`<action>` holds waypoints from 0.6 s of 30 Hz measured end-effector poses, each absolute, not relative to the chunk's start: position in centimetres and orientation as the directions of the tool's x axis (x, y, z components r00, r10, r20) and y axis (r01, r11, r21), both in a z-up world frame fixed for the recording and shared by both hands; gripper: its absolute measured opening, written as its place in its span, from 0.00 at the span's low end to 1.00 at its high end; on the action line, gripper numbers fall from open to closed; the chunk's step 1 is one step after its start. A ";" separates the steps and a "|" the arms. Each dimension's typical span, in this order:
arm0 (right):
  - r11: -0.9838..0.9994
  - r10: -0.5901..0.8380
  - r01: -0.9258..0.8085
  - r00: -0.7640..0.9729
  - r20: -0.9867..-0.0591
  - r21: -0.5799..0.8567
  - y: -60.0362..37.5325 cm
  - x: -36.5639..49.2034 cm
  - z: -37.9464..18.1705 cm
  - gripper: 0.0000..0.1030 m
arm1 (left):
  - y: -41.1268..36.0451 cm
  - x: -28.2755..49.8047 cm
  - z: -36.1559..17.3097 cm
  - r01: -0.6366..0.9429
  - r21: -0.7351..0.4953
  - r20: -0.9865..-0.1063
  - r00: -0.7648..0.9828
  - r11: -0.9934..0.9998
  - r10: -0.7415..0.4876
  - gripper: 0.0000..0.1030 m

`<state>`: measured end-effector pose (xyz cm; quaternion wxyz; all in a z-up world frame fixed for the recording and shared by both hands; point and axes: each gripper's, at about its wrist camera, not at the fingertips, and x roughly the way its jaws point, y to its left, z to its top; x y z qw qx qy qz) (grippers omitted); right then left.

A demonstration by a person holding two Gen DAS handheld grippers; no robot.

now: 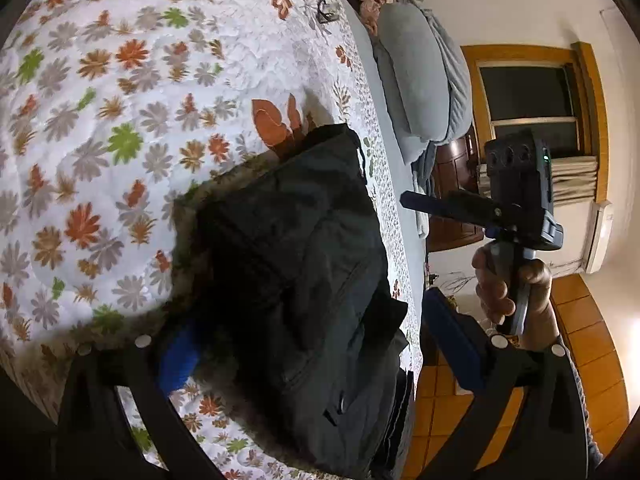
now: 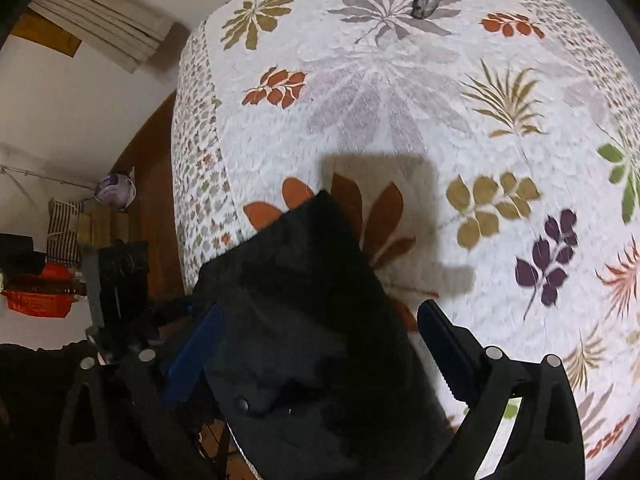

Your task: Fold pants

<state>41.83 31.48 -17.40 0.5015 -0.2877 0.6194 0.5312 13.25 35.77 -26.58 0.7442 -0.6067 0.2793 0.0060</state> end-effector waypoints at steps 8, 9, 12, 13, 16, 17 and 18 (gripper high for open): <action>0.267 0.119 -0.885 -0.363 -0.924 0.382 32.1 41.6 -20.2 0.96 | 34.9 13.3 -26.1 -0.422 -0.859 -0.501 0.810 0.291 -0.304 0.97; 0.265 0.117 -0.883 -0.369 -0.922 0.388 32.1 41.5 -20.4 0.96 | 34.9 13.5 -25.9 -0.428 -0.855 -0.508 0.806 0.293 -0.305 0.97; 0.252 0.115 -0.875 -0.397 -0.911 0.413 32.3 41.4 -20.8 0.96 | 34.8 13.8 -25.7 -0.439 -0.842 -0.525 0.798 0.313 -0.295 0.96; 0.248 0.115 -0.872 -0.406 -0.907 0.422 32.6 41.3 -21.0 0.96 | 34.6 13.8 -25.5 -0.440 -0.839 -0.529 0.797 0.320 -0.292 0.96; 0.243 0.113 -0.863 -0.428 -0.897 0.442 33.5 41.4 -21.8 0.96 | 34.4 13.8 -25.4 -0.444 -0.832 -0.538 0.792 0.332 -0.289 0.96; 0.246 0.109 -0.863 -0.427 -0.897 0.441 33.8 41.4 -22.2 0.96 | 34.4 13.8 -25.4 -0.444 -0.833 -0.537 0.793 0.329 -0.289 0.96; 0.247 0.104 -0.862 -0.430 -0.897 0.442 34.1 41.4 -22.6 0.96 | 34.4 14.0 -25.4 -0.444 -0.834 -0.536 0.793 0.327 -0.290 0.96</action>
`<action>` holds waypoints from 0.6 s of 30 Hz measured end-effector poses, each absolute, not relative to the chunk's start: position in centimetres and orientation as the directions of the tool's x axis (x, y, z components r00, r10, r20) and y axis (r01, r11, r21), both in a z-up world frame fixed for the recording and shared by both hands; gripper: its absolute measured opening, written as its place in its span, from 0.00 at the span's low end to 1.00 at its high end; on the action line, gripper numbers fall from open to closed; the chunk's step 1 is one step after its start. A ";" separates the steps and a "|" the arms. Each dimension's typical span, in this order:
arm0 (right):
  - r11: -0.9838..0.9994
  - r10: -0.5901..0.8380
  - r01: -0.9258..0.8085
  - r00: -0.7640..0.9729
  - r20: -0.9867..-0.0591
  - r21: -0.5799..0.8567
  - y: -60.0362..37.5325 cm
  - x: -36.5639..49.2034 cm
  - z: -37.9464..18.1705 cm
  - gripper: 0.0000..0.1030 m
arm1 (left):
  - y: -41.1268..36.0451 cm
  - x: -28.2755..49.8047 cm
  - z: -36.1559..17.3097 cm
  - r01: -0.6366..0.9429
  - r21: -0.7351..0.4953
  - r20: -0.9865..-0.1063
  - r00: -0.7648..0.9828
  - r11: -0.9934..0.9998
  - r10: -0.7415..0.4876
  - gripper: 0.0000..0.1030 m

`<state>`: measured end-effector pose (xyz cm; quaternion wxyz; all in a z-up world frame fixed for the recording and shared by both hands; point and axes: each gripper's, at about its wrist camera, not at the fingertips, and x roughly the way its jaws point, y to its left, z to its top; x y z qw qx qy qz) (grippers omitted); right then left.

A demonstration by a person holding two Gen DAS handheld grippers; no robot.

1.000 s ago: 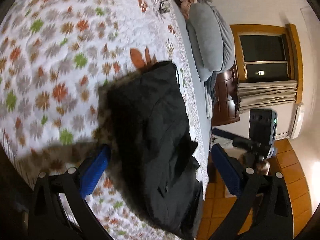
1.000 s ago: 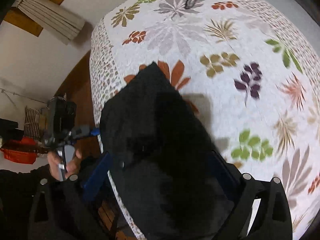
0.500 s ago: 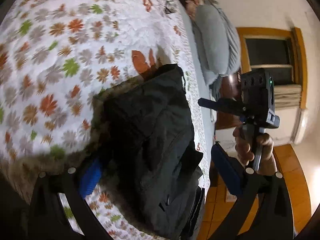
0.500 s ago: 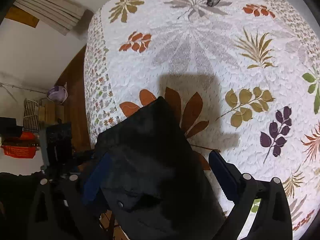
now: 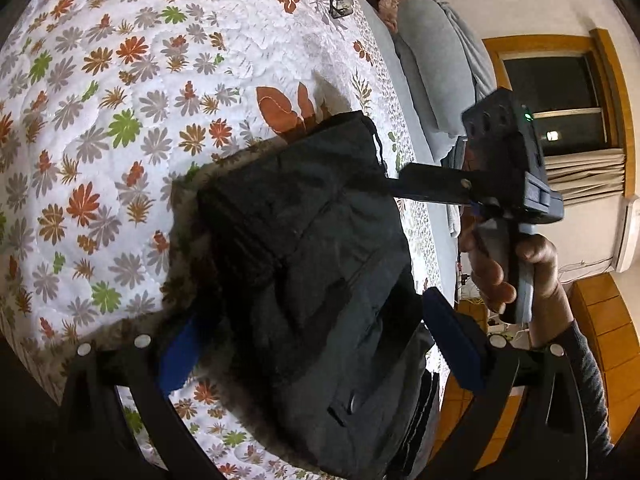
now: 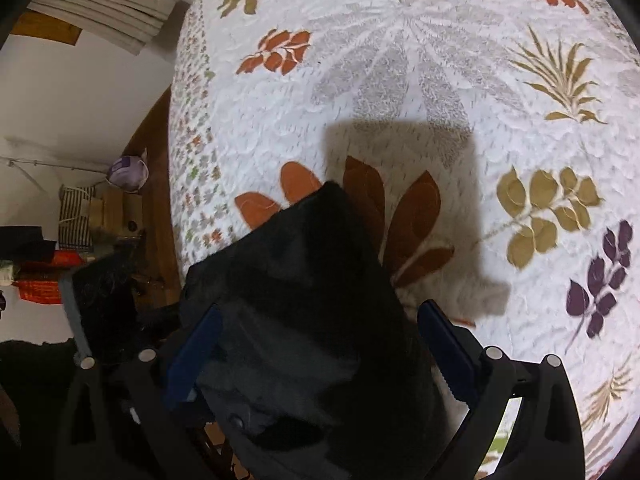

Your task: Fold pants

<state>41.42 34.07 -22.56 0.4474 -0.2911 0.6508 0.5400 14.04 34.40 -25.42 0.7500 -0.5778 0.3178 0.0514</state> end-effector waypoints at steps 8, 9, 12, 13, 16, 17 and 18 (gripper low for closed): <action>0.242 0.088 -0.871 -0.420 -0.903 0.429 34.4 41.1 -22.7 0.96 | 36.5 12.4 -26.0 -0.392 -0.891 -0.451 0.824 0.228 -0.343 0.96; 0.247 0.092 -0.870 -0.417 -0.904 0.426 34.2 41.2 -22.6 0.96 | 37.1 11.6 -26.2 -0.400 -0.892 -0.450 0.828 0.209 -0.336 0.96; 0.247 0.110 -0.870 -0.411 -0.905 0.426 33.5 41.6 -21.7 0.96 | 37.6 11.0 -26.5 -0.390 -0.904 -0.428 0.828 0.176 -0.363 0.96; 0.248 0.117 -0.869 -0.412 -0.904 0.428 33.2 41.8 -21.6 0.96 | 37.5 11.2 -26.6 -0.385 -0.907 -0.422 0.828 0.171 -0.369 0.96; 0.266 0.129 -0.861 -0.414 -0.901 0.433 33.0 42.2 -21.7 0.96 | 36.7 12.3 -26.6 -0.386 -0.903 -0.429 0.814 0.187 -0.392 0.96; 0.267 0.130 -0.859 -0.418 -0.899 0.437 33.0 42.2 -21.7 0.96 | 36.3 12.8 -26.6 -0.377 -0.907 -0.421 0.813 0.189 -0.403 0.96; 0.263 0.129 -0.859 -0.420 -0.898 0.439 33.0 42.1 -21.8 0.96 | 35.7 13.4 -26.5 -0.380 -0.905 -0.425 0.805 0.191 -0.414 0.96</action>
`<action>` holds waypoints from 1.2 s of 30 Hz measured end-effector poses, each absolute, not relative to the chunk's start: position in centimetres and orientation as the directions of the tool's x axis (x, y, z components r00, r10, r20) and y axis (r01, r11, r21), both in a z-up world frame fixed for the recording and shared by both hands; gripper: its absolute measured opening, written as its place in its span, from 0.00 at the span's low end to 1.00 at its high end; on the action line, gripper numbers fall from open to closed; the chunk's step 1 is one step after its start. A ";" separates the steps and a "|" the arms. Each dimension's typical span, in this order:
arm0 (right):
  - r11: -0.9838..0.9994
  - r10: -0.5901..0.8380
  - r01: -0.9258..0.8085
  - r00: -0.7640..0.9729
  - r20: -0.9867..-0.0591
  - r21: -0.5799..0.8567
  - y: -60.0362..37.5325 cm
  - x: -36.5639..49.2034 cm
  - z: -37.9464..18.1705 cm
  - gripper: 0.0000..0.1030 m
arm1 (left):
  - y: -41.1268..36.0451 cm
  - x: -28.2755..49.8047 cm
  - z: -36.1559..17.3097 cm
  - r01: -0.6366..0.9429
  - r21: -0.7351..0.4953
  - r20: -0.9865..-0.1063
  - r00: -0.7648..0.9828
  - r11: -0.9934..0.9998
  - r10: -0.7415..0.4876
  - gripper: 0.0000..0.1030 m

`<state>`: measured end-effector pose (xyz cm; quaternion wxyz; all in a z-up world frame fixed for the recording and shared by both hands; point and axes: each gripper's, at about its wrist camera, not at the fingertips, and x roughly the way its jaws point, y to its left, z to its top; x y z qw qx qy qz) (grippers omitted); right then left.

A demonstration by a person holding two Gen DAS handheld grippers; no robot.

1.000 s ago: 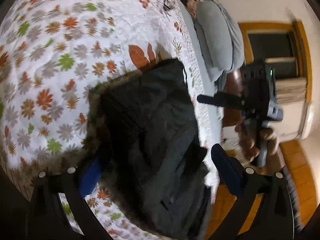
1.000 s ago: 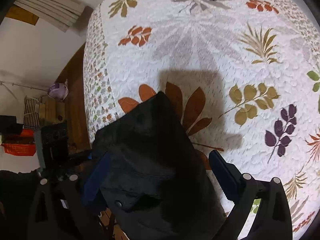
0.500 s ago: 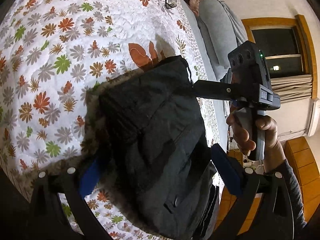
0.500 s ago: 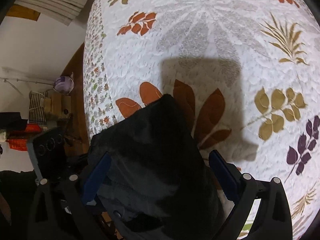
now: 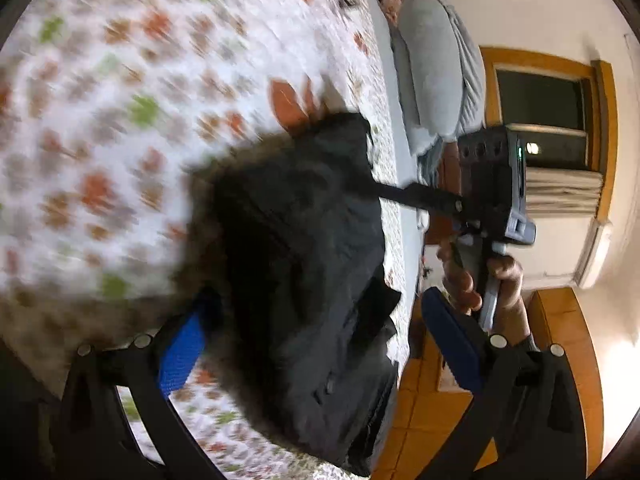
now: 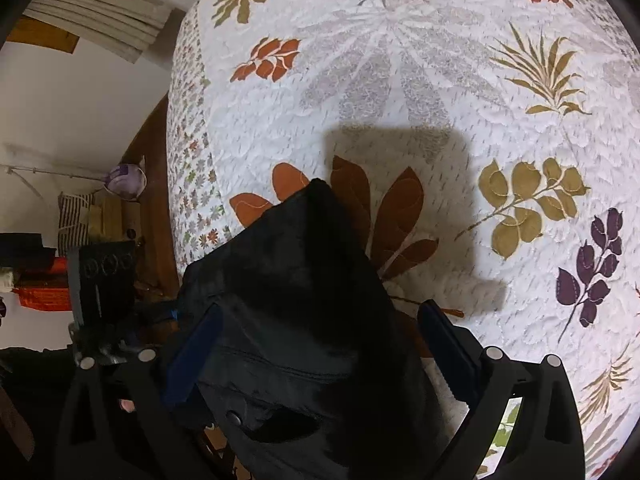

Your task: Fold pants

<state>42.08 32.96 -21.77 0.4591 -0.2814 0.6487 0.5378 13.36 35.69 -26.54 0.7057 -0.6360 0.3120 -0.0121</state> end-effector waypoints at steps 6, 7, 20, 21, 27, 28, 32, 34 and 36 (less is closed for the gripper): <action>0.217 0.099 -0.864 -0.444 -0.890 0.455 35.0 40.8 -22.6 0.96 | 35.7 14.1 -26.5 -0.421 -0.889 -0.458 0.810 0.181 -0.366 0.87; 0.212 0.097 -0.864 -0.445 -0.890 0.456 35.5 40.6 -22.9 0.96 | 35.7 14.2 -26.4 -0.423 -0.886 -0.464 0.808 0.191 -0.363 0.57; 0.192 0.097 -0.890 -0.403 -0.910 0.414 35.6 40.7 -22.5 0.31 | 35.8 14.7 -26.3 -0.441 -0.869 -0.495 0.788 0.227 -0.366 0.16; 0.190 0.111 -0.891 -0.399 -0.910 0.413 35.2 40.8 -21.7 0.28 | 35.7 14.9 -25.8 -0.438 -0.866 -0.499 0.788 0.242 -0.360 0.16; 0.175 0.139 -0.912 -0.351 -0.926 0.372 34.4 40.4 -18.7 0.25 | 34.8 15.6 -22.9 -0.407 -0.854 -0.505 0.798 0.325 -0.329 0.14; 0.173 0.149 -0.914 -0.343 -0.927 0.366 34.1 40.4 -17.9 0.25 | 34.6 15.3 -22.6 -0.402 -0.853 -0.504 0.799 0.334 -0.326 0.13; 0.175 0.178 -0.921 -0.317 -0.931 0.348 32.9 40.3 -15.4 0.25 | 33.8 15.7 -20.4 -0.374 -0.844 -0.500 0.808 0.385 -0.311 0.13; 0.180 0.198 -0.924 -0.301 -0.933 0.337 32.0 40.3 -13.8 0.25 | 33.3 16.4 -19.2 -0.362 -0.839 -0.498 0.812 0.407 -0.305 0.13; 0.184 0.213 -0.927 -0.286 -0.934 0.326 31.2 40.1 -12.6 0.25 | 32.8 16.3 -18.1 -0.345 -0.834 -0.493 0.817 0.431 -0.300 0.13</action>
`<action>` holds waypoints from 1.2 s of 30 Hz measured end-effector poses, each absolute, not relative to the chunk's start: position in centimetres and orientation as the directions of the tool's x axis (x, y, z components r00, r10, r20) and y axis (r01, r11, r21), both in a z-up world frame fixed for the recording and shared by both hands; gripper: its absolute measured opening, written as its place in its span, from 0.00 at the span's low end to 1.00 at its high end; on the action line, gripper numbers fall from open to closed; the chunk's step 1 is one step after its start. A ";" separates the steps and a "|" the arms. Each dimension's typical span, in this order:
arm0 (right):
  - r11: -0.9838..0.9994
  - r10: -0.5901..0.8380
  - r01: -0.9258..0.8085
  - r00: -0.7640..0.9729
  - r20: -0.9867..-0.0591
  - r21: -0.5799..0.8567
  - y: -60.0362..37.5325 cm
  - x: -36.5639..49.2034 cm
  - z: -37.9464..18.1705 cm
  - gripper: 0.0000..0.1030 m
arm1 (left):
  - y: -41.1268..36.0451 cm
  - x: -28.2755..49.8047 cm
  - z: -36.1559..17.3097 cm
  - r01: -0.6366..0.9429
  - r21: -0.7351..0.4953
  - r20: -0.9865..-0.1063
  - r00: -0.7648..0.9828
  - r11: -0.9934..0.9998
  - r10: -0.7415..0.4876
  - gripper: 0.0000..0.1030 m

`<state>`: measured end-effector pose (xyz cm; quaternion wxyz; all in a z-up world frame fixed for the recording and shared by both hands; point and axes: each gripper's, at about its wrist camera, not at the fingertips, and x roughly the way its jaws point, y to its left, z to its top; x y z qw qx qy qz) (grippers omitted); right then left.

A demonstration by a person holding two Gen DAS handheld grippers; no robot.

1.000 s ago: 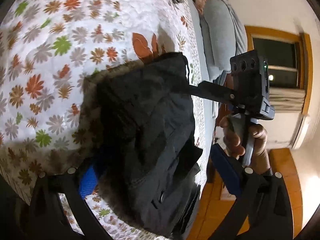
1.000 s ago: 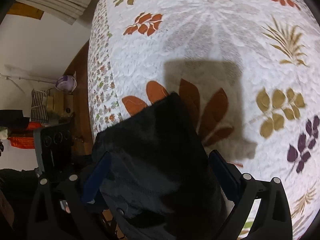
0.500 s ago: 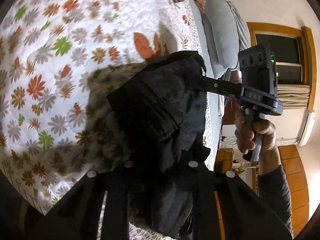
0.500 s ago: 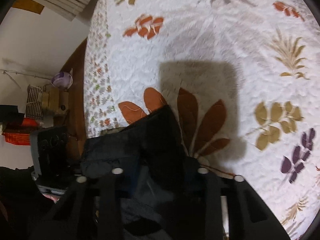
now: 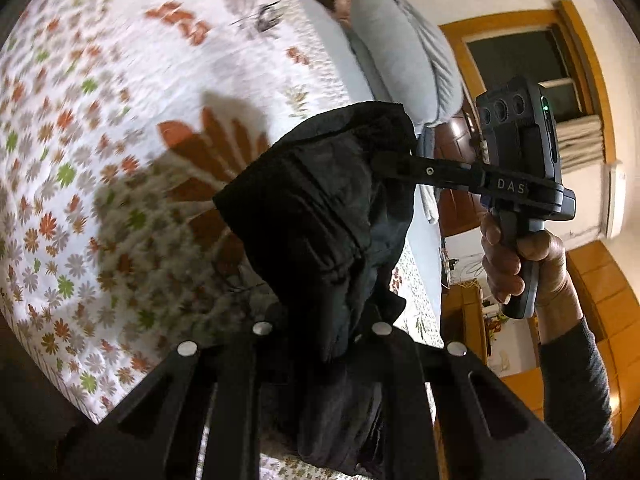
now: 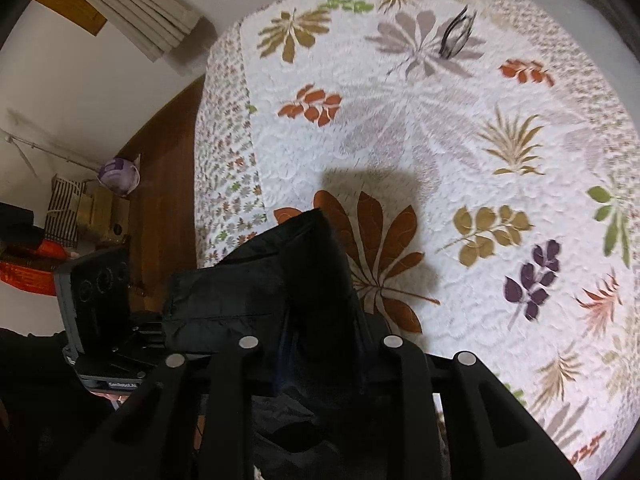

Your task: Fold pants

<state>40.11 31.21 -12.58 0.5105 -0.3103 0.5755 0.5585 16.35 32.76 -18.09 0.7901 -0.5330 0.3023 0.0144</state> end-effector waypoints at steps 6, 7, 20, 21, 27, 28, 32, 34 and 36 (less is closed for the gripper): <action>0.205 0.270 -0.933 -0.235 -0.933 0.295 28.2 39.8 -8.3 0.24 | 30.8 16.7 -15.0 -0.294 -0.808 -0.481 0.829 0.510 -0.284 0.13; 0.210 0.281 -0.933 -0.227 -0.932 0.291 27.7 39.7 -7.7 0.24 | 30.4 16.8 -14.5 -0.286 -0.806 -0.477 0.831 0.518 -0.285 0.13; 0.270 0.400 -0.931 -0.125 -0.908 0.247 20.0 39.0 -1.0 0.24 | 25.0 16.9 -8.4 -0.182 -0.745 -0.458 0.838 0.641 -0.295 0.13; 0.277 0.414 -0.929 -0.117 -0.903 0.247 19.1 39.0 -0.4 0.24 | 24.6 16.9 -8.1 -0.176 -0.739 -0.458 0.839 0.650 -0.294 0.13; 0.311 0.473 -0.918 -0.075 -0.878 0.246 14.5 38.9 1.9 0.25 | 21.2 16.9 -5.8 -0.124 -0.707 -0.450 0.838 0.696 -0.308 0.13; 0.315 0.481 -0.916 -0.071 -0.874 0.248 13.8 38.9 2.2 0.25 | 20.7 17.0 -5.4 -0.115 -0.702 -0.449 0.838 0.703 -0.311 0.13; 0.336 0.514 -0.907 -0.050 -0.857 0.254 10.6 38.9 3.4 0.25 | 18.1 17.1 -4.1 -0.079 -0.676 -0.446 0.835 0.733 -0.322 0.13; 0.346 0.531 -0.902 -0.037 -0.846 0.257 8.8 38.9 3.9 0.25 | 17.0 17.2 -3.5 -0.063 -0.668 -0.444 0.833 0.741 -0.330 0.13; 0.359 0.550 -0.895 -0.027 -0.835 0.265 6.8 38.9 4.3 0.25 | 16.0 17.4 -3.1 -0.047 -0.659 -0.444 0.829 0.750 -0.339 0.13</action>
